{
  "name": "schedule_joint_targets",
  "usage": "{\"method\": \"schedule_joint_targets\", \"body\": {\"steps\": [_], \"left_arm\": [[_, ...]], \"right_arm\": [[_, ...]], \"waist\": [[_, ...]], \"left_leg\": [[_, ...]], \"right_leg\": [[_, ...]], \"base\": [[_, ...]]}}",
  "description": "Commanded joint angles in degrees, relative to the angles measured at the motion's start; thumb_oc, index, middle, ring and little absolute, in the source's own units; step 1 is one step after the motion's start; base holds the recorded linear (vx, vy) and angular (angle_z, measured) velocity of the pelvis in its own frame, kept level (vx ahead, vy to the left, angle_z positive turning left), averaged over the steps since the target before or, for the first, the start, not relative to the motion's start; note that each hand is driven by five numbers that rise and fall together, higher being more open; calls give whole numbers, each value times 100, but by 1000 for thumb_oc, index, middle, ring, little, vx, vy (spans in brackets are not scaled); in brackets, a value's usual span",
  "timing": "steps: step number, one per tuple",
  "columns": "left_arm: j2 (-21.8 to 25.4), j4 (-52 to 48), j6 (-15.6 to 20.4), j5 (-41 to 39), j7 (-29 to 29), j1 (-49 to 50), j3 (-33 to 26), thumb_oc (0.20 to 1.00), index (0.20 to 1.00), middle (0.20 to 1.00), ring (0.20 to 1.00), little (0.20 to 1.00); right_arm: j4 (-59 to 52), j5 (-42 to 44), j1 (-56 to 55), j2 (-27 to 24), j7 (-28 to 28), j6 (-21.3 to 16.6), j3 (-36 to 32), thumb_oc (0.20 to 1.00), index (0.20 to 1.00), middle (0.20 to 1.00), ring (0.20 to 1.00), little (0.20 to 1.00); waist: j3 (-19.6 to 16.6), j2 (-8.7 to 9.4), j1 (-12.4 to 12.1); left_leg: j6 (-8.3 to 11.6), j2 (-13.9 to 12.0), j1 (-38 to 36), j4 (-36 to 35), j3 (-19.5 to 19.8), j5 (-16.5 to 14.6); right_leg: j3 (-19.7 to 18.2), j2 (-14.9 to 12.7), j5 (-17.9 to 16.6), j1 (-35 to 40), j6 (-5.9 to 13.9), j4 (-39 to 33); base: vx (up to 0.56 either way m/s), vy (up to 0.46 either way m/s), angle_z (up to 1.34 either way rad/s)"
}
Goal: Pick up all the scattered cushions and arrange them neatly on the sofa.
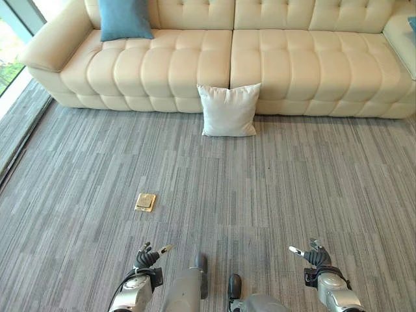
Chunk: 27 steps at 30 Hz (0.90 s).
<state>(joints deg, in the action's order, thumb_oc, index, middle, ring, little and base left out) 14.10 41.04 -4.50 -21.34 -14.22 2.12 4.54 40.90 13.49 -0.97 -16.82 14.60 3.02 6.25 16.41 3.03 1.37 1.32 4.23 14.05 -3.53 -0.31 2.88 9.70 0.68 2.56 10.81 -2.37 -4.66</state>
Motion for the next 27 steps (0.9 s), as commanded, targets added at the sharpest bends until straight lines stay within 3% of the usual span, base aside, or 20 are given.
{"method": "schedule_joint_targets", "body": {"steps": [1, 2, 7, 8, 10, 11, 12, 13, 16, 17, 20, 22, 23, 24, 25, 27], "left_arm": [[133, -265, 39, 166, -3, 145, 211, 1000, 1000, 1000, 1000, 1000], [139, -257, 30, 179, -1, 157, 195, 1000, 1000, 1000, 1000, 1000], [199, -243, 19, 266, -7, 265, 169, 1000, 1000, 1000, 1000, 1000], [249, -226, 11, 298, 2, 262, 150, 1000, 1000, 1000, 1000, 1000], [274, -235, 2, 305, 11, 264, 161, 1000, 1000, 1000, 1000, 1000], [279, -243, -4, 289, 15, 259, 159, 1000, 1000, 1000, 1000, 1000], [314, -292, -21, 286, 31, 219, 171, 1000, 1000, 1000, 1000, 1000], [328, -320, -20, 288, 29, 213, 174, 1000, 1000, 1000, 1000, 1000], [321, -373, -33, 296, 19, 182, 197, 1000, 1000, 1000, 1000, 1000], [327, -366, -19, 279, 4, 125, 177, 1000, 1000, 1000, 1000, 1000], [321, -411, -2, 240, 11, 87, 167, 1000, 1000, 1000, 1000, 1000], [318, -453, 21, 239, 45, 62, 132, 1000, 1000, 1000, 1000, 1000], [349, -506, 17, 284, 67, 57, 82, 1000, 1000, 1000, 1000, 1000], [349, -507, 17, 285, 67, 59, 82, 1000, 1000, 1000, 1000, 1000], [358, -537, 24, 301, 66, 67, 45, 1000, 1000, 1000, 1000, 1000], [389, -600, 32, 378, 101, 68, 21, 1000, 1000, 1000, 1000, 1000]], "right_arm": [[-147, -98, -159, -230, 24, -27, -89, 1000, 1000, 1000, 1000, 1000], [-115, -118, -136, -226, 12, -2, -77, 1000, 1000, 1000, 1000, 1000], [-73, -299, -129, -133, -91, 66, 13, 1000, 1000, 1000, 1000, 1000], [-67, -291, -131, -71, -162, 51, 26, 1000, 1000, 1000, 1000, 1000], [-45, -328, -127, -62, -180, 72, 48, 1000, 1000, 1000, 1000, 1000], [-41, -360, -111, -42, -197, 84, 66, 1000, 1000, 1000, 1000, 1000], [-19, -403, -36, -24, -221, 119, 80, 1000, 1000, 1000, 1000, 1000], [-34, -431, -20, -22, -221, 131, 71, 1000, 1000, 1000, 1000, 1000], [-32, -467, -26, 5, -197, 147, 73, 1000, 1000, 1000, 1000, 1000], [36, -471, -2, 6, -178, 159, 66, 1000, 1000, 1000, 1000, 1000], [77, -451, 31, -13, -176, 172, 46, 1000, 1000, 1000, 1000, 1000], [140, -444, 81, 0, -170, 181, 28, 1000, 1000, 1000, 1000, 1000], [141, -476, 68, -26, -173, 207, -1, 1000, 1000, 1000, 1000, 1000], [140, -476, 67, -26, -173, 208, -1, 1000, 1000, 1000, 1000, 1000], [157, -496, 51, -16, -175, 232, -17, 1000, 1000, 1000, 1000, 1000], [141, -540, -7, -13, -194, 267, -65, 1000, 1000, 1000, 1000, 1000]], "waist": [[-94, -192, -30], [-107, -203, -56], [-447, -109, -89], [-516, -51, -103], [-520, -38, -131], [-516, -34, -147], [-397, -41, -124], [-328, -60, -96], [-246, -131, -47], [-194, -223, -46], [-117, -328, -62], [-58, -333, -87], [-53, -289, -65], [-50, -293, -68], [-57, -268, -60], [-102, -256, -16]], "left_leg": [[286, -165, -306, -147, 142, 379], [333, -170, -311, -147, 115, 454], [94, -85, -691, -147, 34, 342], [-86, -43, -932, -147, -86, 149], [-145, -35, -1041, -147, -132, 62], [-234, -3, -1164, -147, -195, -50], [-392, 56, -1450, -147, -317, -225], [-456, 80, -1591, -147, -356, -290], [-516, 76, -1779, -147, -384, -423], [-509, 7, -1928, -147, -473, -528], [-456, -96, -2069, -147, -547, -612], [-370, -144, -2243, -147, -662, -732], [-286, -130, -2346, -147, -701, -805], [-283, -136, -2353, -147, -704, -809], [-241, -132, -2421, -147, -729, -848], [-170, -147, -2534, -147, -724, -910]], "right_leg": [[-38, 110, 406, -96, 205, -28], [-119, 120, 416, -16, 225, -34], [-341, -81, 646, 307, 419, 103], [-379, -224, 642, 156, 556, 814], [-388, -274, 588, 2, 610, 1215], [-368, -367, 391, -249, 698, 1808], [-325, -558, -246, -772, 820, 3008], [-310, -651, -511, -981, 867, 3509], [-209, -801, -496, -1341, 773, 3983], [-7, -832, -192, -1703, 680, 3771], [183, -728, 6, -1864, 658, 3098], [316, -531, -163, -1915, 791, 1662], [202, -401, -530, -1920, 959, 647], [202, -389, -554, -1894, 958, 603], [176, -336, -733, -1910, 1025, 23], [94, -309, -693, -2089, 1087, -34]], "base": [[223, 81, -14], [531, 198, -21], [502, 202, -27], [390, 196, -10], [283, 157, -16], [245, 214, -34], [317, 277, -34], [292, 257, -40], [176, 108, -13], [236, 99, 3], [228, 5, -22], [299, -106, -26], [316, -120, -40], [327, -120, -41], [377, -156, -21], [407, -165, 2]]}}
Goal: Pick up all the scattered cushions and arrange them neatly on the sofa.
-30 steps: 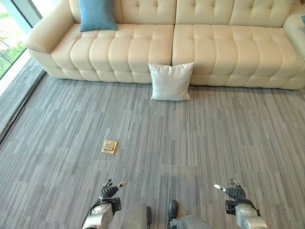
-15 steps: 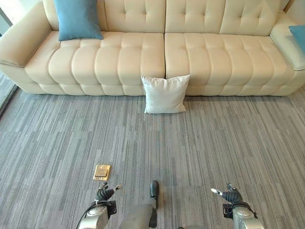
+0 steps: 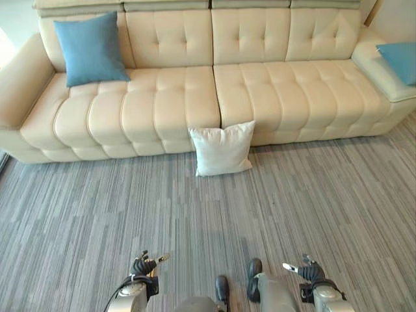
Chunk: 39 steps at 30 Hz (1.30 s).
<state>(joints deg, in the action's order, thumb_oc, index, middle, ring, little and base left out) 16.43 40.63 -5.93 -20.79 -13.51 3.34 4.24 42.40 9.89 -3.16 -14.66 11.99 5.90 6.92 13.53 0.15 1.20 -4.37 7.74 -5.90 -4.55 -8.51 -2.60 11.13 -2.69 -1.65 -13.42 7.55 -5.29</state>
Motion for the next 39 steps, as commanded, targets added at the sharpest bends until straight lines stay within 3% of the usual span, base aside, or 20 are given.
{"method": "schedule_joint_targets", "body": {"steps": [1, 2, 6, 8, 9, 12, 14, 16, 17, 18, 20, 24, 26, 29, 30, 31, 34, 36, 37, 39], "left_arm": [[165, -636, 188, 342, 53, -40, 69, 1000, 1000, 1000, 1000, 1000], [81, -600, 187, 336, 101, -1, 98, 1000, 1000, 1000, 1000, 1000], [-72, -481, 181, 192, 69, 27, 105, 1000, 1000, 1000, 1000, 1000], [-146, -349, 211, 85, 78, 42, 134, 1000, 1000, 1000, 1000, 1000], [-146, -349, 210, 85, 78, 42, 135, 1000, 1000, 1000, 1000, 1000], [-182, -256, 218, -53, 31, -44, 199, 1000, 1000, 1000, 1000, 1000], [-191, -222, 209, -95, 5, -75, 214, 1000, 1000, 1000, 1000, 1000], [-191, -247, 189, -88, 13, -72, 234, 1000, 1000, 1000, 1000, 1000], [-190, -210, 153, -37, 31, -60, 251, 1000, 1000, 1000, 1000, 1000], [-190, -236, 126, 12, 22, -4, 260, 1000, 1000, 1000, 1000, 1000], [-196, -244, 77, 71, 10, 103, 257, 1000, 1000, 1000, 1000, 1000], [-160, -192, 60, 173, -1, 144, 223, 1000, 1000, 1000, 1000, 1000], [-133, -214, 71, 135, -8, 278, 132, 1000, 1000, 1000, 1000, 1000], [-161, -136, 67, 111, -19, 319, 106, 1000, 1000, 1000, 1000, 1000], [-133, -57, 58, 107, -17, 328, 67, 1000, 1000, 1000, 1000, 1000], [-131, -57, 58, 107, -17, 329, 67, 1000, 1000, 1000, 1000, 1000], [-45, -70, 58, 120, -45, 295, 52, 1000, 1000, 1000, 1000, 1000], [14, -98, 70, 89, -67, 253, 47, 1000, 1000, 1000, 1000, 1000], [55, -149, 66, 112, -87, 183, 84, 1000, 1000, 1000, 1000, 1000], [94, -216, 88, 145, -93, 101, 103, 1000, 1000, 1000, 1000, 1000]], "right_arm": [[-24, -195, 181, -237, 41, -23, -146, 1000, 1000, 1000, 1000, 1000], [42, -177, 135, -256, 37, -37, -155, 1000, 1000, 1000, 1000, 1000], [96, -122, 114, -338, 53, -72, -187, 1000, 1000, 1000, 1000, 1000], [119, 6, 125, -407, 48, -139, -184, 1000, 1000, 1000, 1000, 1000], [119, 6, 126, -407, 48, -140, -184, 1000, 1000, 1000, 1000, 1000], [128, 54, 192, -452, 86, -174, -140, 1000, 1000, 1000, 1000, 1000], [137, 62, 196, -471, 123, -147, -133, 1000, 1000, 1000, 1000, 1000], [131, 83, 177, -469, 143, -119, -142, 1000, 1000, 1000, 1000, 1000], [104, 86, 177, -484, 152, -114, -134, 1000, 1000, 1000, 1000, 1000], [53, 30, 160, -493, 148, -90, -83, 1000, 1000, 1000, 1000, 1000], [-14, -85, 104, -497, 131, -65, -9, 1000, 1000, 1000, 1000, 1000], [16, -158, 122, -516, 119, -36, 33, 1000, 1000, 1000, 1000, 1000], [-8, -236, 115, -499, 61, 9, 71, 1000, 1000, 1000, 1000, 1000], [21, -320, 98, -474, 41, -4, 92, 1000, 1000, 1000, 1000, 1000], [24, -326, 85, -405, 12, 2, 64, 1000, 1000, 1000, 1000, 1000], [22, -326, 84, -403, 12, 3, 64, 1000, 1000, 1000, 1000, 1000], [86, -333, 132, -326, -8, -20, 99, 1000, 1000, 1000, 1000, 1000], [53, -317, 199, -298, -16, -37, 109, 1000, 1000, 1000, 1000, 1000], [70, -359, 223, -268, -2, -17, 143, 1000, 1000, 1000, 1000, 1000], [122, -370, 244, -251, -1, 9, 150, 1000, 1000, 1000, 1000, 1000]], "waist": [[156, 29, 31], [46, -1, 24], [-78, -160, 86], [-79, -177, 72], [-79, -179, 80], [97, -90, 17], [163, -27, -7], [199, 59, -38], [191, 125, -55], [168, 143, -75], [98, 49, -89], [57, -3, -68], [-42, 3, -161], [-187, 38, -149], [-294, 111, -166], [-296, 115, -174], [-296, 178, -226], [-191, 190, -211], [-84, 137, -154], [14, 39, -134]], "left_leg": [[413, -490, -642, -45, 152, -422], [423, -507, -818, -45, 228, -515], [611, -715, -927, 360, 324, -189], [919, -822, -506, 1638, 277, 339], [923, -828, -487, 1672, 287, 323], [1041, -894, 196, 3110, 289, 694], [994, -1034, 436, 3452, 139, 682], [880, -980, 771, 3183, 85, 443], [739, -880, 985, 2591, 53, 165], [655, -725, 962, 1613, 153, 94], [771, -677, 1018, 133, 515, 870], [1013, -610, 1507, -45, 426, 976], [921, -597, 1336, -45, 474, 972], [822, -515, 1223, -45, 522, 1047], [668, -460, 1045, -45, 496, 900], [665, -458, 1043, -45, 486, 897], [423, -427, 732, -45, 363, 607], [261, -355, 527, -45, 236, 434], [215, -370, 330, -45, 185, 303], [219, -426, 200, -45, 153, 232]], "right_leg": [[-86, 35, -341, 429, 75, 29], [-4, 30, -375, 587, -28, 29], [150, 136, -248, 919, -226, 31], [228, 198, 89, 1304, -451, 29], [237, 201, 91, 1304, -454, 29], [235, 223, 357, 1683, -691, 29], [249, 226, 501, 1860, -783, 29], [270, 153, 573, 2015, -804, 29], [275, 117, 628, 2125, -761, 29], [285, 101, 710, 2217, -711, 29], [313, 259, 832, 2391, -727, 29], [264, 368, 938, 2689, -713, 29], [42, 381, 1057, 2910, -662, 29], [26, 284, 1129, 3074, -588, 29], [-39, 137, 1197, 3018, -503, 421], [-48, 130, 1211, 3007, -500, 443], [-90, -102, 1025, 2461, -269, 1789], [-98, -337, 468, 1889, -90, 2986], [-89, -445, 333, 1474, -94, 3538], [2, -501, 488, 1172, -211, 3401]], "base": [[500, -185, 17], [665, -256, 41], [471, -231, 34], [355, -268, 18], [206, -182, 16], [214, -219, 7], [238, -210, 22], [275, -156, 25], [424, -100, 8], [460, -54, 19], [405, 5, 22], [311, 48, -25], [412, 123, 4], [522, 199, -63], [294, 122, -37], [438, 195, -16], [279, 162, -6], [214, 207, -22], [161, 157, -14], [146, 97, -9]]}}
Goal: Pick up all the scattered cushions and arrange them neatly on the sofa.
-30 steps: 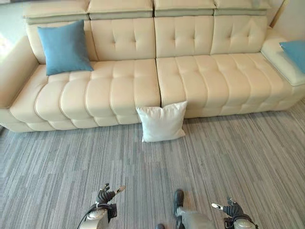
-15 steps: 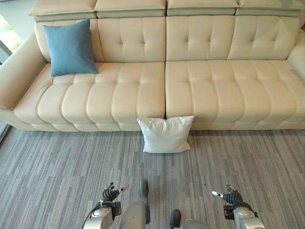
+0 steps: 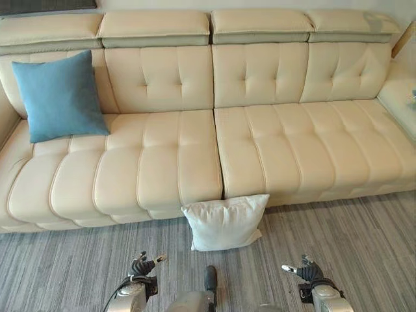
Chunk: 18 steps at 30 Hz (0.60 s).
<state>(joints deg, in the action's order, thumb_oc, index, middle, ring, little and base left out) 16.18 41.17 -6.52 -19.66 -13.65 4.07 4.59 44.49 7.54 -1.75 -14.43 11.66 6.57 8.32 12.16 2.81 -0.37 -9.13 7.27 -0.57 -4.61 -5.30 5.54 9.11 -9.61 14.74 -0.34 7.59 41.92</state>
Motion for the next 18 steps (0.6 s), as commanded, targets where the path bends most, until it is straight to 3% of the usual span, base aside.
{"method": "schedule_joint_targets", "body": {"steps": [1, 2, 3, 6, 7, 10, 17, 18], "left_arm": [[119, -269, 147, 32, -79, 26, 68, 1000, 1000, 1000, 1000, 1000], [143, -294, 175, 35, -49, -6, 70, 1000, 1000, 1000, 1000, 1000], [143, -294, 176, 35, -48, -6, 71, 1000, 1000, 1000, 1000, 1000], [151, -370, 164, 39, -36, -27, 89, 1000, 1000, 1000, 1000, 1000], [158, -441, 157, 24, -44, -18, 44, 1000, 1000, 1000, 1000, 1000], [168, -450, 173, 28, -63, -28, -5, 1000, 1000, 1000, 1000, 1000], [-59, -284, 226, -157, -94, -71, 44, 1000, 1000, 1000, 1000, 1000], [-83, -253, 241, -235, -120, -170, 90, 1000, 1000, 1000, 1000, 1000]], "right_arm": [[-87, -135, 104, -275, 32, -57, 9, 1000, 1000, 1000, 1000, 1000], [-60, -113, 100, -266, 33, -52, -22, 1000, 1000, 1000, 1000, 1000], [-59, -113, 100, -267, 33, -52, -23, 1000, 1000, 1000, 1000, 1000], [-75, -136, 55, -255, 40, -13, -48, 1000, 1000, 1000, 1000, 1000], [-76, -107, 19, -228, 45, 3, -71, 1000, 1000, 1000, 1000, 1000], [-68, -108, 3, -228, 63, 11, -79, 1000, 1000, 1000, 1000, 1000], [83, 37, -27, -350, 99, -106, -85, 1000, 1000, 1000, 1000, 1000], [93, 36, 44, -428, 143, -118, -38, 1000, 1000, 1000, 1000, 1000]], "waist": [[160, -231, 24], [220, -325, 36], [226, -333, 38], [270, -376, 67], [284, -341, 98], [291, -281, 71], [198, -342, 163], [309, -354, 162]], "left_leg": [[697, -384, -343, -39, -167, -586], [723, -474, -396, -39, -167, -626], [727, -484, -406, -39, -164, -630], [787, -573, -455, -39, -146, -689], [850, -590, -478, -39, -112, -709], [902, -616, -512, -39, -143, -737], [1080, -732, -626, -39, 113, -699], [1130, -742, -253, 550, 147, -820]], "right_leg": [[207, 197, -1154, -119, -218, -1332], [321, 184, -996, -200, -295, -1882], [328, 196, -1006, -177, -298, -1909], [85, 354, -1011, -258, -275, -2732], [-259, 503, -1266, -354, -207, -3545], [-131, 544, -1555, -425, -163, -4117], [62, 678, -1400, 66, -354, -4489], [221, 622, -1254, 68, -477, -4371]], "base": [[207, 41, -17], [113, -14, -5], [210, -53, -6], [136, -90, 0], [158, -148, -4], [164, -205, 5], [165, -246, 24], [-7, -150, 38]]}}
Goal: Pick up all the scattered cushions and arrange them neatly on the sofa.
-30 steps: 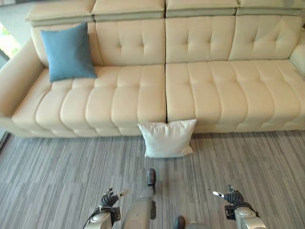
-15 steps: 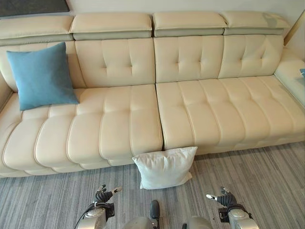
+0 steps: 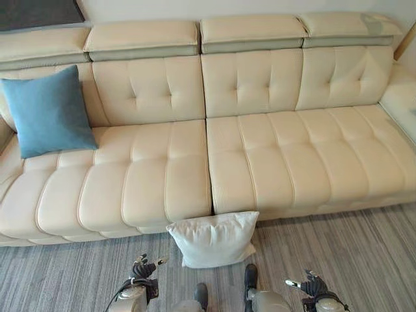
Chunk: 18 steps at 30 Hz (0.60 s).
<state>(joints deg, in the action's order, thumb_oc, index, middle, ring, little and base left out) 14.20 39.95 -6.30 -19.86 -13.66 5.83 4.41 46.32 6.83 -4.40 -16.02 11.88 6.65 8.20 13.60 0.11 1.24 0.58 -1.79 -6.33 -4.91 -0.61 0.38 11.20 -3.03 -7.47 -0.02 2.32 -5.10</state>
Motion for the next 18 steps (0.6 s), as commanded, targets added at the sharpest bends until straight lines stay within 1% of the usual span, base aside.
{"method": "schedule_joint_targets", "body": {"steps": [1, 2, 3, 4, 5, 6, 7, 8, 9, 11, 13, 14, 17, 18], "left_arm": [[115, -131, 220, -214, -120, -347, 108, 1000, 1000, 1000, 1000, 1000], [105, -136, 248, -258, -136, -382, 146, 1000, 1000, 1000, 1000, 1000], [105, -136, 248, -258, -136, -382, 146, 1000, 1000, 1000, 1000, 1000], [100, -83, 276, -283, -163, -443, 190, 1000, 1000, 1000, 1000, 1000], [76, -10, 253, -287, -168, -488, 238, 1000, 1000, 1000, 1000, 1000], [75, -10, 253, -287, -168, -488, 238, 1000, 1000, 1000, 1000, 1000], [43, 145, 223, -260, -225, -541, 303, 1000, 1000, 1000, 1000, 1000], [29, 163, 230, -259, -209, -555, 297, 1000, 1000, 1000, 1000, 1000], [18, 314, 224, -175, -192, -613, 384, 1000, 1000, 1000, 1000, 1000], [17, 371, 239, -107, -209, -630, 418, 1000, 1000, 1000, 1000, 1000], [45, 383, 265, -55, -270, -689, 449, 1000, 1000, 1000, 1000, 1000], [108, 456, 341, -132, -419, -889, 423, 1000, 1000, 1000, 1000, 1000], [219, 802, 450, -196, -658, -1390, 470, 1000, 1000, 1000, 1000, 1000], [219, 807, 453, -197, -658, -1398, 469, 1000, 1000, 1000, 1000, 1000]], "right_arm": [[-88, 107, 312, -268, 121, -127, -25, 1000, 1000, 1000, 1000, 1000], [-132, 139, 337, -339, 134, -143, -24, 1000, 1000, 1000, 1000, 1000], [-132, 139, 337, -339, 134, -143, -24, 1000, 1000, 1000, 1000, 1000], [-117, 115, 366, -359, 146, -138, 32, 1000, 1000, 1000, 1000, 1000], [-131, 67, 381, -387, 172, -116, 59, 1000, 1000, 1000, 1000, 1000], [-131, 67, 380, -388, 172, -116, 59, 1000, 1000, 1000, 1000, 1000], [-159, 58, 376, -387, 209, -111, 99, 1000, 1000, 1000, 1000, 1000], [-143, 41, 404, -376, 171, -109, 137, 1000, 1000, 1000, 1000, 1000], [-156, -65, 470, -363, 154, -96, 248, 1000, 1000, 1000, 1000, 1000], [-176, -95, 518, -364, 177, -90, 283, 1000, 1000, 1000, 1000, 1000], [-199, -115, 619, -355, 225, -95, 310, 1000, 1000, 1000, 1000, 1000], [-90, -28, 883, -312, 379, -138, 342, 1000, 1000, 1000, 1000, 1000], [280, 214, 1332, -261, 596, -215, 368, 1000, 1000, 1000, 1000, 1000], [286, 216, 1341, -260, 596, -219, 368, 1000, 1000, 1000, 1000, 1000]], "waist": [[161, -83, 12], [269, -79, 0], [267, -80, 1], [342, -71, -41], [339, -81, -31], [340, -79, -27], [332, -49, -58], [303, -73, -51], [275, -116, -16], [290, -115, -18], [342, -120, -37], [470, -97, -102], [651, -31, -120], [637, -29, -123]], "left_leg": [[159, 164, 346, 610, -311, -316], [223, 224, 655, 1117, -274, -393], [223, 224, 659, 1121, -272, -394], [246, 231, 800, 1247, -210, -364], [226, 95, 877, 807, -214, -130], [226, 98, 862, 779, -210, -114], [253, -26, 1017, 374, -90, 237], [240, -33, 905, 261, -80, 191], [230, -29, 834, 10, -108, 290], [201, 12, 842, -9, -100, 267], [170, 54, 869, -9, -174, 232], [120, 107, 995, 8, -266, 191], [76, 127, 1446, 222, -343, 136], [75, 127, 1477, 240, -347, 129]], "right_leg": [[22, -39, 971, 29, 49, 337], [128, -79, 1050, 26, -29, 417], [129, -79, 1050, 24, -30, 417], [174, -97, 1096, 32, -71, 436], [283, -97, 1133, 58, -80, 376], [287, -99, 1132, 64, -80, 372], [398, -126, 1150, 39, -45, 389], [382, -112, 1245, 27, -55, 440], [367, -89, 1251, -1, -76, 459], [330, -97, 1233, -39, -69, 460], [278, -140, 1193, -125, -51, 463], [179, -204, 1101, -294, 4, 437], [80, -271, 1027, -751, 36, 547], [75, -273, 1030, -781, 36, 561]], "base": [[-17, -230, 65], [-11, -82, 76], [-29, -116, 81], [-6, -52, 55], [-5, -52, 39], [54, -9, 49], [85, 40, 49], [162, 136, 50], [122, 127, 21], [76, 149, 3], [78, 243, -16], [61, 273, -22], [-9, 139, -14], [-51, 62, 6]]}}
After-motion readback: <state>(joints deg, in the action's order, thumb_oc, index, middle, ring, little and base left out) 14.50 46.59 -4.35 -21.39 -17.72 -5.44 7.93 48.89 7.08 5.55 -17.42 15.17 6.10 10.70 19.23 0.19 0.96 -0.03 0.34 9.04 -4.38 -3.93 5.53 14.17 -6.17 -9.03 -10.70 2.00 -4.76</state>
